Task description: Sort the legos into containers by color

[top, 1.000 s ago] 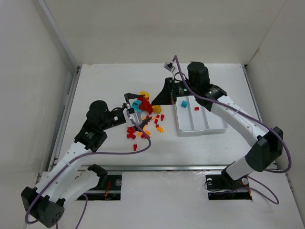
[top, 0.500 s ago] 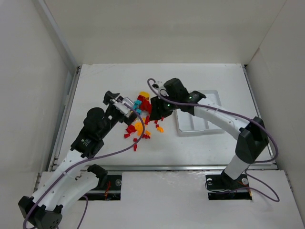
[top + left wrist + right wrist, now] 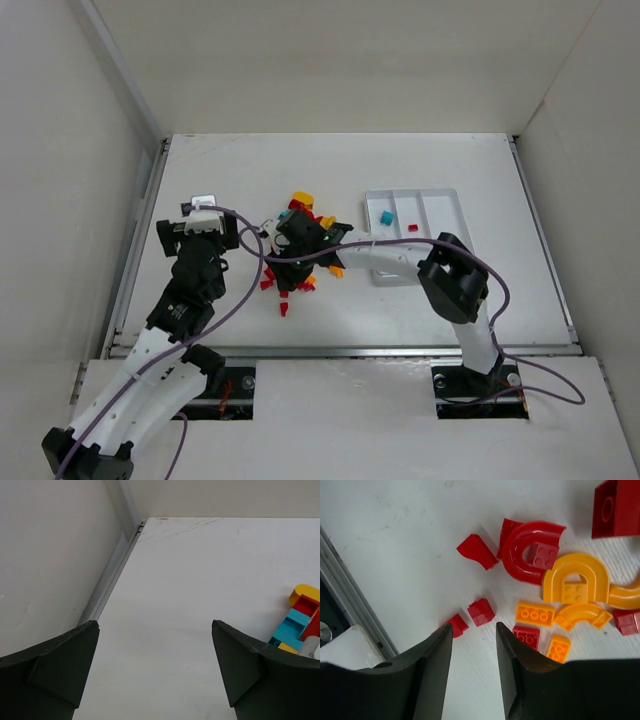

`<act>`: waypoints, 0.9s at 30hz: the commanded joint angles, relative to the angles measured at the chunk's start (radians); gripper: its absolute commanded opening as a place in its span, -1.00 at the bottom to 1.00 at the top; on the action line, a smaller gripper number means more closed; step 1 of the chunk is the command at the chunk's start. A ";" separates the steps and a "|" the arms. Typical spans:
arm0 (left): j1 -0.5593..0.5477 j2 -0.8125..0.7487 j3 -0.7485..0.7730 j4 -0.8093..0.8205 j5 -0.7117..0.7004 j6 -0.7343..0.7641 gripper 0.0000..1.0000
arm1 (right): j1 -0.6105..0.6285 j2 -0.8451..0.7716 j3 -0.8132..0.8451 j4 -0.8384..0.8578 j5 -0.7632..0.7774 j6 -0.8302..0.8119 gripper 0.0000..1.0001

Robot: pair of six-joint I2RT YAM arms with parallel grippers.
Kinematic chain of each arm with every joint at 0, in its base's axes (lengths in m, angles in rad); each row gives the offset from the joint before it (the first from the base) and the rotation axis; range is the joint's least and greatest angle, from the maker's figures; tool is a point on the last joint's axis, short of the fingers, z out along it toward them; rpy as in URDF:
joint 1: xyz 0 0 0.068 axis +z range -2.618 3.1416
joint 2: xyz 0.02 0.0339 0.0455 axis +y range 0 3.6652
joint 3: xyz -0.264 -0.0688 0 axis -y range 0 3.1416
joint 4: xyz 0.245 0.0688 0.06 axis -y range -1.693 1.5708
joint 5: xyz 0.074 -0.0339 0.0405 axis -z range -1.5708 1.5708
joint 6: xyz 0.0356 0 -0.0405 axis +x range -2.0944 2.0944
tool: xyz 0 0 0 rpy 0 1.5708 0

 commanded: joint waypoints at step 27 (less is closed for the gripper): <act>-0.010 -0.061 0.074 0.057 0.043 -0.051 0.88 | 0.074 0.091 0.013 0.048 0.161 -0.084 -0.07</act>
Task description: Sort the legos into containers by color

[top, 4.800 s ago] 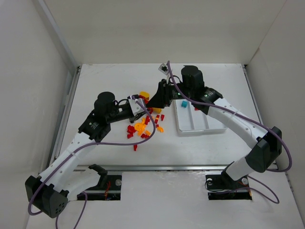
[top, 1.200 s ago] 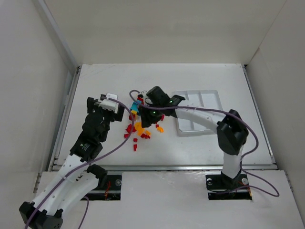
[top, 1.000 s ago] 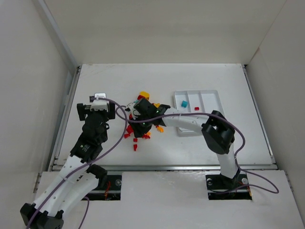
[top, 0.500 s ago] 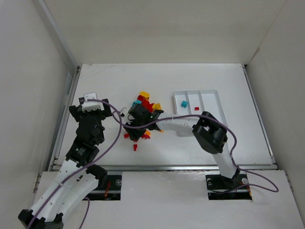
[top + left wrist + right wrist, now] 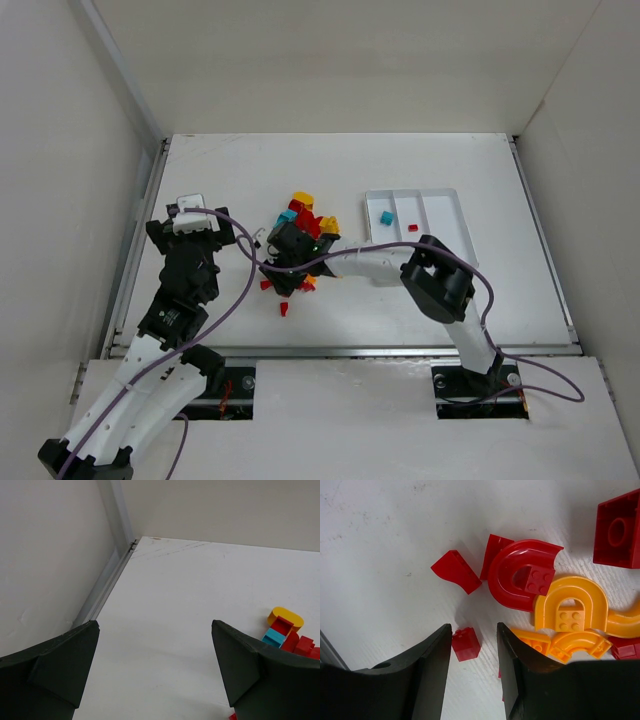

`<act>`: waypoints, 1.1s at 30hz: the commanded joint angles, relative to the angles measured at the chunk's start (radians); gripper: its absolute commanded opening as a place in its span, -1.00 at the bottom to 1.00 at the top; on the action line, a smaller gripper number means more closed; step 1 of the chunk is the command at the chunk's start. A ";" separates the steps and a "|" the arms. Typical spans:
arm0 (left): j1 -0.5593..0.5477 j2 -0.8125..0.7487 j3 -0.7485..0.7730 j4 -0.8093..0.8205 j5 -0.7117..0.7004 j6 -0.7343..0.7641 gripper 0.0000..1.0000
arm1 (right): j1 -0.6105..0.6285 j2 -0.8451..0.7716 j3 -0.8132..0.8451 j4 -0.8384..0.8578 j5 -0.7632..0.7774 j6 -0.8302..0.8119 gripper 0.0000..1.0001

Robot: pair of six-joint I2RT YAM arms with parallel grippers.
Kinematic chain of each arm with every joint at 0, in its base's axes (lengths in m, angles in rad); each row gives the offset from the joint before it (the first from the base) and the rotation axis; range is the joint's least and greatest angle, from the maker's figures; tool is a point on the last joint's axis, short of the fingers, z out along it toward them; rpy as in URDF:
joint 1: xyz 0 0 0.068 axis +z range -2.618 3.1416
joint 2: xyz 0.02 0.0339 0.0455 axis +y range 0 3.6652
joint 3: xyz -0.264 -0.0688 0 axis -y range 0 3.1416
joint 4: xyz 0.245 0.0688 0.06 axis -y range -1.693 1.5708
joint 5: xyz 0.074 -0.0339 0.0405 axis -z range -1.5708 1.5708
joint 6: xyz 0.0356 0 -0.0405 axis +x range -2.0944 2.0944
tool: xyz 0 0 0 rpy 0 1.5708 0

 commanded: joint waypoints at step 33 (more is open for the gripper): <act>-0.009 -0.004 0.015 0.077 0.070 0.004 0.88 | 0.056 -0.120 -0.168 -0.049 0.109 0.055 -0.07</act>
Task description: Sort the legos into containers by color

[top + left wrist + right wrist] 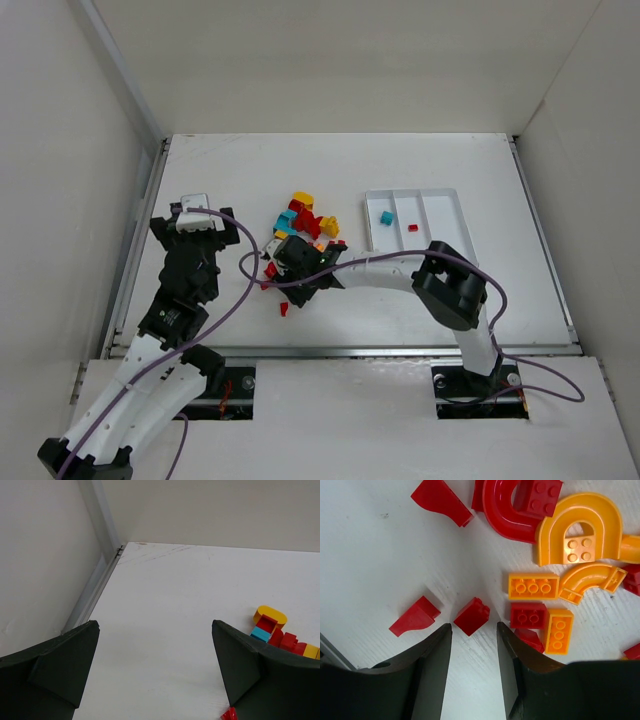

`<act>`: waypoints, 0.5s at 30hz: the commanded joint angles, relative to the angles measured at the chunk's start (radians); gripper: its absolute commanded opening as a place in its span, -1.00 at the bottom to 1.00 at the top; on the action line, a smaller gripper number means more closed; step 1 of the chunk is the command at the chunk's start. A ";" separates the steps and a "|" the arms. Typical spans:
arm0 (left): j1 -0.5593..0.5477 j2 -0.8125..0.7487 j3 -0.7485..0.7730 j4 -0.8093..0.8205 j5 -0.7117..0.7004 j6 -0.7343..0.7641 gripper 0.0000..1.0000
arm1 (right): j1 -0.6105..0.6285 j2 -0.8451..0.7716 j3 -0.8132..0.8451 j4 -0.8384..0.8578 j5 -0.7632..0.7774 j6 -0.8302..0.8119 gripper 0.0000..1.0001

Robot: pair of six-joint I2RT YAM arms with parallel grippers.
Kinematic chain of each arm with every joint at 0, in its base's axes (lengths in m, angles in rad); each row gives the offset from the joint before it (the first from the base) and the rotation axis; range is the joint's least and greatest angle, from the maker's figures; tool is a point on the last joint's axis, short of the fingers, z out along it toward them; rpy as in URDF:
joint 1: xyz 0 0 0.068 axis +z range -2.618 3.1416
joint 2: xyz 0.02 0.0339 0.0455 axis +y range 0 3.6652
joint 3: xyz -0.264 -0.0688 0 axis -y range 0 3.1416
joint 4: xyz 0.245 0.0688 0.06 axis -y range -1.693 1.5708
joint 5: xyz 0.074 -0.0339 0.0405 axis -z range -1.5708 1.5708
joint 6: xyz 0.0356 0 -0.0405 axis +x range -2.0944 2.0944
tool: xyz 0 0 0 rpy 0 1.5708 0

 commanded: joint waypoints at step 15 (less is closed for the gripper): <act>-0.005 -0.003 0.005 0.078 0.006 0.025 0.88 | 0.012 0.038 0.084 -0.024 -0.047 0.034 -0.09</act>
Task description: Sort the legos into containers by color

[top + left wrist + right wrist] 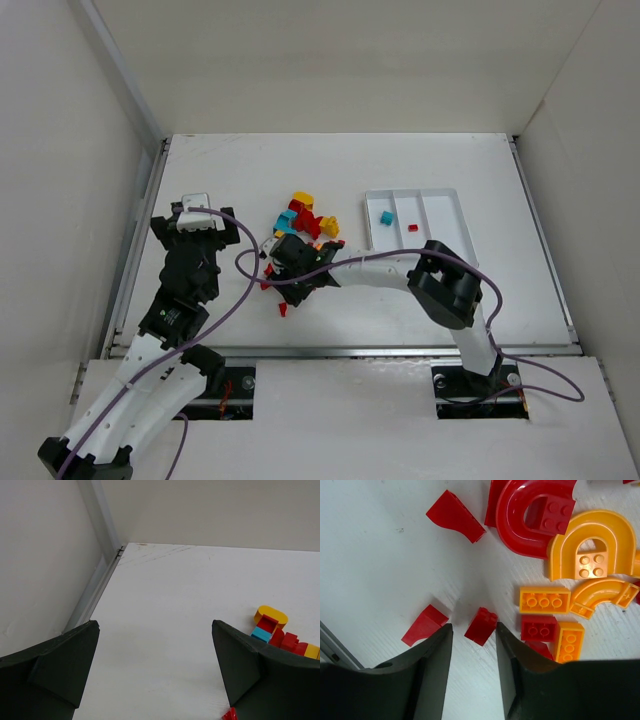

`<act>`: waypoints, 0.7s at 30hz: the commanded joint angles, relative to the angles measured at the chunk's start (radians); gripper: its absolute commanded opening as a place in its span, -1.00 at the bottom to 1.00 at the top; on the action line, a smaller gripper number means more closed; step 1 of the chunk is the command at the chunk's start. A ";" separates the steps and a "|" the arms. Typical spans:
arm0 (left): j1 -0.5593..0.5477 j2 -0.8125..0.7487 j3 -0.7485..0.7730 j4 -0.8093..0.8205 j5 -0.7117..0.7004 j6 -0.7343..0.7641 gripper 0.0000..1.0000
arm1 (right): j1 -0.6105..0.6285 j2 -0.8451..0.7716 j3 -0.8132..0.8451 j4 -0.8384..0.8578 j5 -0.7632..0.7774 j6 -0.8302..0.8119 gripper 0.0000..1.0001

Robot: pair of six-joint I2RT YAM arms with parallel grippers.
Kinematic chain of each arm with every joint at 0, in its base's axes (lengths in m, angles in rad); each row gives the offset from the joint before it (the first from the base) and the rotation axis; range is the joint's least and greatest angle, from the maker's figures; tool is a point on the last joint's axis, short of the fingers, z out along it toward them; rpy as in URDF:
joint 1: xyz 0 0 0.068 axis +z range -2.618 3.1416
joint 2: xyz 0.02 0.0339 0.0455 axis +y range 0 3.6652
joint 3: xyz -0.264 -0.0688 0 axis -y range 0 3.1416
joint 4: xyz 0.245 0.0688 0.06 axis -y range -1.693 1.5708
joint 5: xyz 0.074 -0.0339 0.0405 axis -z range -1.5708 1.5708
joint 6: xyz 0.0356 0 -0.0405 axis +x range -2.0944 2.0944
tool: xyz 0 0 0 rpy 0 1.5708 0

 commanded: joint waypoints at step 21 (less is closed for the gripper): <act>-0.005 -0.016 -0.003 0.062 0.070 0.015 0.93 | -0.118 -0.184 -0.028 0.079 -0.009 0.139 -1.00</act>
